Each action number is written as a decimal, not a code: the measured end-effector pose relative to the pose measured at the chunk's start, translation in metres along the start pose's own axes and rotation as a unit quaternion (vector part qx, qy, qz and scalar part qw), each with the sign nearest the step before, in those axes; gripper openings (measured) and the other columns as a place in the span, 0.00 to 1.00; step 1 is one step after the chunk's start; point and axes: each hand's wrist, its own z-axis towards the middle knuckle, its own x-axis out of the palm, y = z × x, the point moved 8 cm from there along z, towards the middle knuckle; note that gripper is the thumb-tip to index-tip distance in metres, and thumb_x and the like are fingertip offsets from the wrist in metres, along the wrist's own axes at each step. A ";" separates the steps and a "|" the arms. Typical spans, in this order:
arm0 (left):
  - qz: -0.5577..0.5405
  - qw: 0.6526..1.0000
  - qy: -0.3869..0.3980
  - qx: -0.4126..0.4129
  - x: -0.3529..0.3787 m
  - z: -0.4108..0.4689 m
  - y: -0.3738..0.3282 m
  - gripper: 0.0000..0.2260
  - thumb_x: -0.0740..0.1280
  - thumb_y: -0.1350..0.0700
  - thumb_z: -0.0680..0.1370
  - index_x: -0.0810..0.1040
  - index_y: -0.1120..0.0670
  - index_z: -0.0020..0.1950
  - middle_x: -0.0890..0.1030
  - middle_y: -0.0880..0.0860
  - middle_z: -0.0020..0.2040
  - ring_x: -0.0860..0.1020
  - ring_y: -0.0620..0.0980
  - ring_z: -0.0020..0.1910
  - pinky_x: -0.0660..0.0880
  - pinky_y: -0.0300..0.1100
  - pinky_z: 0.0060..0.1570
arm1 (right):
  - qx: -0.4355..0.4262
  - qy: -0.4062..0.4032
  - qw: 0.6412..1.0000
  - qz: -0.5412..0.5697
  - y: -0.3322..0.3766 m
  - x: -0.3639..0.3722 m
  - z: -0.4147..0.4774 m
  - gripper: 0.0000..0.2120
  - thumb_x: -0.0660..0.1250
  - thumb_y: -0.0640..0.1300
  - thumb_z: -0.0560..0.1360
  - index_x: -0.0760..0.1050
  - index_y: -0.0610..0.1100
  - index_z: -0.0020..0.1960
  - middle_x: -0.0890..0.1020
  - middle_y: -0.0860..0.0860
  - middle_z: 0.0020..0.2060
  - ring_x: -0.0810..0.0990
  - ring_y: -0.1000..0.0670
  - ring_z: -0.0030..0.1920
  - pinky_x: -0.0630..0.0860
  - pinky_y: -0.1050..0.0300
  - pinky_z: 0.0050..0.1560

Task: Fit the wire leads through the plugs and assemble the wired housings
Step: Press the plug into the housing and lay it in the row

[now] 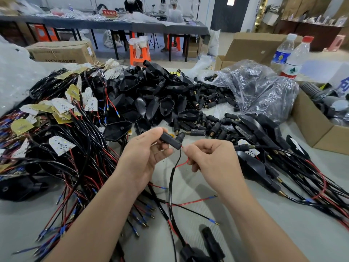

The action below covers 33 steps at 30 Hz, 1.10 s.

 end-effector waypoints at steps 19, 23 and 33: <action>-0.023 1.000 0.004 0.007 0.001 0.000 -0.003 0.17 0.65 0.56 0.83 0.87 0.51 0.38 0.79 0.49 0.34 0.78 0.44 0.32 0.79 0.36 0.34 | 0.130 0.208 0.939 0.240 -0.005 0.037 -0.012 0.19 0.58 0.45 0.85 0.83 0.39 0.46 0.83 0.41 0.38 0.80 0.47 0.36 0.79 0.57 0.42; -0.022 1.000 0.019 0.001 0.003 -0.001 -0.003 0.12 0.67 0.53 0.81 0.88 0.53 0.41 0.78 0.48 0.35 0.77 0.43 0.33 0.79 0.35 0.35 | 0.100 0.184 0.959 0.192 -0.004 0.035 -0.010 0.19 0.56 0.41 0.86 0.82 0.38 0.44 0.82 0.41 0.35 0.78 0.47 0.33 0.78 0.57 0.40; -0.016 0.999 -0.046 0.019 -0.006 0.003 0.000 0.18 0.66 0.55 0.84 0.88 0.52 0.37 0.77 0.48 0.32 0.76 0.44 0.31 0.77 0.36 0.32 | 0.031 0.075 0.995 0.053 -0.002 0.021 -0.004 0.12 0.66 0.39 0.80 0.86 0.40 0.42 0.86 0.41 0.37 0.83 0.50 0.36 0.77 0.54 0.44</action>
